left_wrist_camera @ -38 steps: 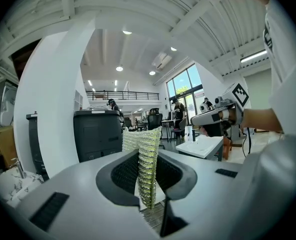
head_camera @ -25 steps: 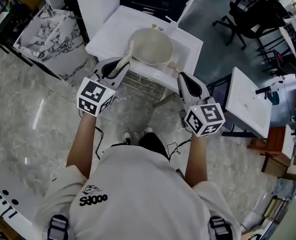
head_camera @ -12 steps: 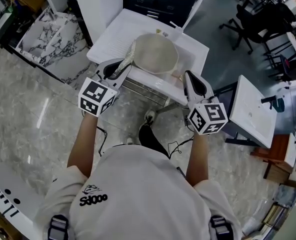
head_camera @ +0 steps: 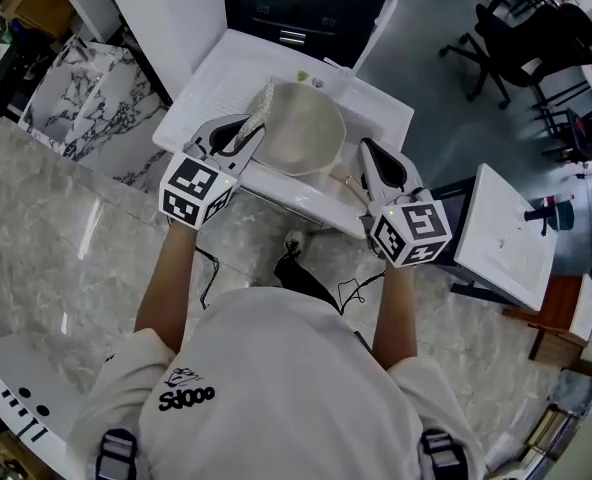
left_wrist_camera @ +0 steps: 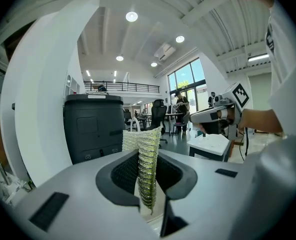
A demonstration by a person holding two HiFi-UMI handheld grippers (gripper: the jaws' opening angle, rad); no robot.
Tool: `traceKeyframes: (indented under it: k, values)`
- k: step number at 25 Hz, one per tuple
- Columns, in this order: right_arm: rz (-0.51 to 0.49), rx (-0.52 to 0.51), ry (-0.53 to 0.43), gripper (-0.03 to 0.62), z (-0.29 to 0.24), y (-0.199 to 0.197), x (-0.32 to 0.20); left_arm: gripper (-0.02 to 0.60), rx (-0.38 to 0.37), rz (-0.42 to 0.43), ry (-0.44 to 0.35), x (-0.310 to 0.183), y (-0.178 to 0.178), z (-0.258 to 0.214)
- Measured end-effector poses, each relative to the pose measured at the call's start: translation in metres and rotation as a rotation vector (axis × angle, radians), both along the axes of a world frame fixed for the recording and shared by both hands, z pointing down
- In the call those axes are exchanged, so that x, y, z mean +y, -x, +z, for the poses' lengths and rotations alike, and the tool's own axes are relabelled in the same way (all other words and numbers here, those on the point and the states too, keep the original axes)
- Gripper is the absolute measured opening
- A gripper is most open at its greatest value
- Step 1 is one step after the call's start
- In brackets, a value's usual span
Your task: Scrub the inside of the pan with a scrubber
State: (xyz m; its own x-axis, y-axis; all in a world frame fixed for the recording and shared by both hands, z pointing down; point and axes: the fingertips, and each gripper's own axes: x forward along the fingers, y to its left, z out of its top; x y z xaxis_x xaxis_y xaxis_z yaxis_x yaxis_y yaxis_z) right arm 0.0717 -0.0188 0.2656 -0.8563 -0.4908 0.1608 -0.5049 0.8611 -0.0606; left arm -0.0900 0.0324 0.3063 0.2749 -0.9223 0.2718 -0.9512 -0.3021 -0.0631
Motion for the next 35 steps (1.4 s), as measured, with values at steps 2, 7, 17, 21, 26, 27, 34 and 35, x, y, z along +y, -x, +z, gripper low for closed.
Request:
traceKeyframes:
  k: [2, 7, 17, 21, 26, 27, 34, 35]
  values:
    - [0.001, -0.002, 0.006, 0.009, 0.003, 0.001, -0.015, 0.069, -0.007, 0.002, 0.003, -0.017, -0.001, 0.001]
    - [0.012, -0.008, 0.038, 0.009, 0.012, 0.000, -0.049, 0.069, -0.036, 0.032, 0.030, -0.054, -0.009, 0.010]
    - [0.006, 0.003, 0.088, 0.009, 0.040, 0.005, -0.086, 0.069, -0.063, 0.091, 0.148, -0.109, -0.014, 0.051]
    - [0.031, 0.008, 0.110, 0.009, 0.050, 0.004, -0.099, 0.069, -0.056, 0.129, 0.187, -0.129, -0.019, 0.069]
    - [0.100, 0.013, 0.147, 0.009, 0.064, 0.005, -0.108, 0.069, -0.048, 0.160, 0.248, -0.147, -0.017, 0.102]
    - [0.120, 0.016, 0.156, 0.009, 0.067, 0.004, -0.109, 0.069, -0.047, 0.163, 0.258, -0.151, -0.016, 0.108]
    - [0.268, 0.054, 0.213, 0.009, 0.089, 0.002, -0.122, 0.069, -0.082, 0.293, 0.342, -0.175, -0.021, 0.159]
    - [0.280, 0.056, 0.222, 0.009, 0.092, 0.002, -0.122, 0.069, -0.086, 0.311, 0.350, -0.178, -0.022, 0.164]
